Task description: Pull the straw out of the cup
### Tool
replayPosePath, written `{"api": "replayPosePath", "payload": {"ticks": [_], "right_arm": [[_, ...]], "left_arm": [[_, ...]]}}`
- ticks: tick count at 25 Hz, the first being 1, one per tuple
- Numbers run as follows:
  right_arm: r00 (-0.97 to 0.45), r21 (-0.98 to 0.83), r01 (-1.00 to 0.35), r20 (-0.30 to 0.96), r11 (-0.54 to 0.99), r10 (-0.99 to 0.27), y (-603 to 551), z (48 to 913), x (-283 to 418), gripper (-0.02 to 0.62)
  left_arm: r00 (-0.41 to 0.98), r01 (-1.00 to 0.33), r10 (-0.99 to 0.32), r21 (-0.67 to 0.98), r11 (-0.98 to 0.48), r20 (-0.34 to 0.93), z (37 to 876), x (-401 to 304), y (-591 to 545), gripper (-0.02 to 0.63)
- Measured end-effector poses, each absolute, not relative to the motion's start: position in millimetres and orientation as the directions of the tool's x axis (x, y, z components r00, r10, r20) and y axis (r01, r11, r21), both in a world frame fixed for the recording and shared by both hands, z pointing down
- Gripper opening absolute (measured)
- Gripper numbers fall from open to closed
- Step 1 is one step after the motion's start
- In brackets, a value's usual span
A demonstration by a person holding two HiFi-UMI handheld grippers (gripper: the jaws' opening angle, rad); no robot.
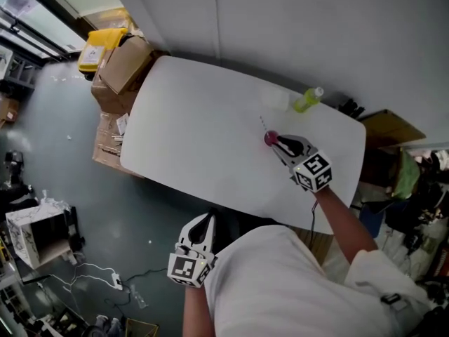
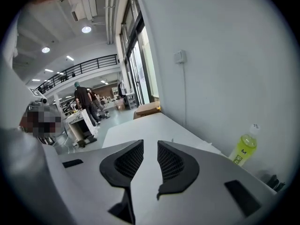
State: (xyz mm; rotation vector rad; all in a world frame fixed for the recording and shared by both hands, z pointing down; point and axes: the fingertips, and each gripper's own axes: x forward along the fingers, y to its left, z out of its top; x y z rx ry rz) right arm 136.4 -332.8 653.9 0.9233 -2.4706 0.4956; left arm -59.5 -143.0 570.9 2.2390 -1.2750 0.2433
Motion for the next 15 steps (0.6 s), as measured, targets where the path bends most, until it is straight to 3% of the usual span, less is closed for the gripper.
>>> {"api": "replayPosePath", "payload": {"ticks": [15], "right_arm": [[-0.593, -0.136, -0.652, 0.704, 0.746, -0.390, -396.7, 743.9, 121.1, 0.155]], "left_arm": [[0.462, -0.875, -0.739, 0.390, -0.288, 0.490, 600.8, -68.9, -138.3, 0.002]]}}
